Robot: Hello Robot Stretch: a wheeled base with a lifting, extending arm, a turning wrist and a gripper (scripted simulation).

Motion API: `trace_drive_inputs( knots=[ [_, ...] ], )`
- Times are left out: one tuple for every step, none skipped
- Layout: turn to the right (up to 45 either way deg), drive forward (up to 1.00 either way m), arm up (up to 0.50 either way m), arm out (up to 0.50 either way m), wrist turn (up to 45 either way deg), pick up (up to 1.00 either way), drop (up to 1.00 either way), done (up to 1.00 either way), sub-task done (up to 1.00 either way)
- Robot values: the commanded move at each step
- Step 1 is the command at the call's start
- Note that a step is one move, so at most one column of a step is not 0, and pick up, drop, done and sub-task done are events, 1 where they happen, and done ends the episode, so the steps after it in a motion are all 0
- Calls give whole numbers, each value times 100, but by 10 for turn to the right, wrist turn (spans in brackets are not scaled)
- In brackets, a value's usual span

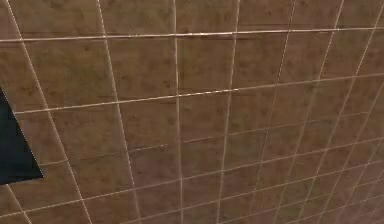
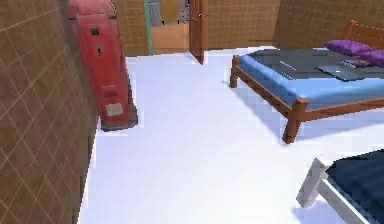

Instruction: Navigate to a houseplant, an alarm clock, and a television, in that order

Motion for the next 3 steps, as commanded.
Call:
trace_drive_inputs(
  knots=[
    [450,0,0,0,0,0,0,0,0],
    [390,0,0,0,0,0,0,0,0],
    [0,100,0,0,0,0,0,0,0]
  ],
)
